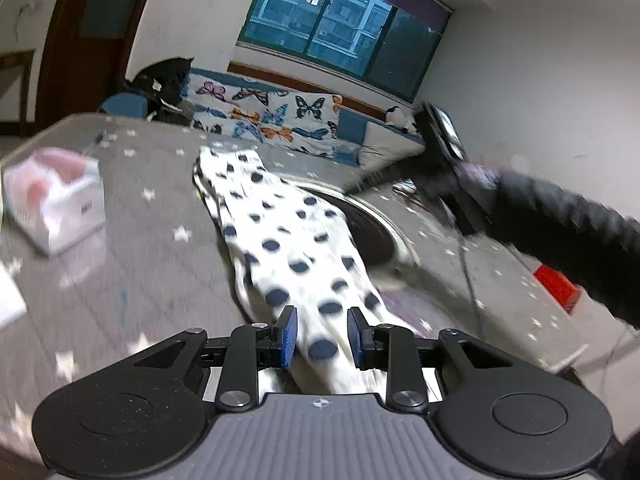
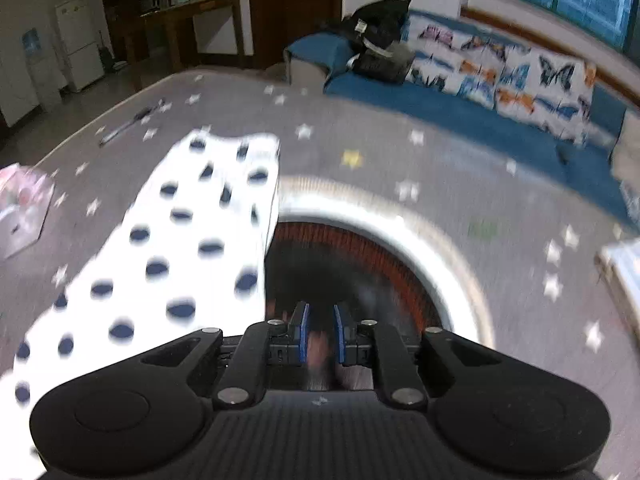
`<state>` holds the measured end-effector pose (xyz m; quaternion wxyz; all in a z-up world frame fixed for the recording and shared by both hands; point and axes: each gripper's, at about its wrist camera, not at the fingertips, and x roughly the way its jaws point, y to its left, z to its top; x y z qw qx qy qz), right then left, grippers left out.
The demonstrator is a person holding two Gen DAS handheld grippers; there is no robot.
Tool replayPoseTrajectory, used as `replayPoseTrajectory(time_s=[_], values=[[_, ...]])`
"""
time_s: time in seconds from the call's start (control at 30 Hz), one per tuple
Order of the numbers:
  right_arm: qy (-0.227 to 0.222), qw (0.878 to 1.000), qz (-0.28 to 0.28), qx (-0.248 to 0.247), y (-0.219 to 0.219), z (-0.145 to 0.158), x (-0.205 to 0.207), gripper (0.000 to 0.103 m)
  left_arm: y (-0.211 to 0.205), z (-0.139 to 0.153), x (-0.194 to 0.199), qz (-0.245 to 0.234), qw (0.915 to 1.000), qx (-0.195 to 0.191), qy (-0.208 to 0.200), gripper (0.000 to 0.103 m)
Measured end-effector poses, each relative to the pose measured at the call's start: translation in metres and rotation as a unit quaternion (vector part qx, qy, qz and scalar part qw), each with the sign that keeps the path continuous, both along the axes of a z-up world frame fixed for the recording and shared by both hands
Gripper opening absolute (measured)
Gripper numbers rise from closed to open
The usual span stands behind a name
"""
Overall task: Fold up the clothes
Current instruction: 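Lower the hems onto the waistband and open both tools, then press the folded trousers flat with both open tools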
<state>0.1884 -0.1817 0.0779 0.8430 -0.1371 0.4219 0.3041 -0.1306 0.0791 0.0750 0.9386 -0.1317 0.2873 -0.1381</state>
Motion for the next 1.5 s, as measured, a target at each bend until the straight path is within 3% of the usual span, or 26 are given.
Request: replayPoseTrajectory(time_s=[0.27,0.57,0.67,0.77,0.93,1.03,1.1,1.23,1.5], values=[[0.028,0.998,0.043,0.028,-0.006,-0.023,-0.021,0.013,-0.021,0.008,0.098,0.01,0.999,0.044,0.008,0.029],[0.039,0.985,0.111,0.126,0.013,0.002,-0.037,0.018,-0.019,-0.032,0.198,0.038,0.9939,0.058,0.086,0.028],[0.055,0.978,0.126,0.157,0.014,0.009,-0.037,0.022,-0.014,-0.044,0.208,0.057,0.9912,0.065,0.1,0.028],[0.056,0.977,0.138,0.15,0.018,0.006,-0.037,0.023,-0.014,-0.041,0.204,0.063,0.9923,0.053,0.093,0.028],[0.073,0.975,0.135,0.158,0.016,-0.003,-0.033,0.023,-0.038,-0.026,0.195,0.012,0.9967,0.053,0.06,0.028],[0.071,0.975,0.125,0.171,0.006,0.001,-0.032,0.024,-0.05,-0.029,0.196,-0.009,0.9956,0.065,0.067,0.029],[0.064,0.976,0.115,0.175,-0.003,0.004,-0.031,0.03,-0.054,-0.034,0.199,-0.016,0.9945,0.069,0.077,0.029],[0.056,0.978,0.099,0.174,-0.023,0.007,-0.03,0.034,-0.053,-0.044,0.204,-0.008,0.993,0.071,0.094,0.03],[0.076,0.98,0.073,0.171,-0.056,-0.013,-0.032,0.037,-0.044,-0.043,0.202,0.009,0.9937,0.067,0.089,0.03]])
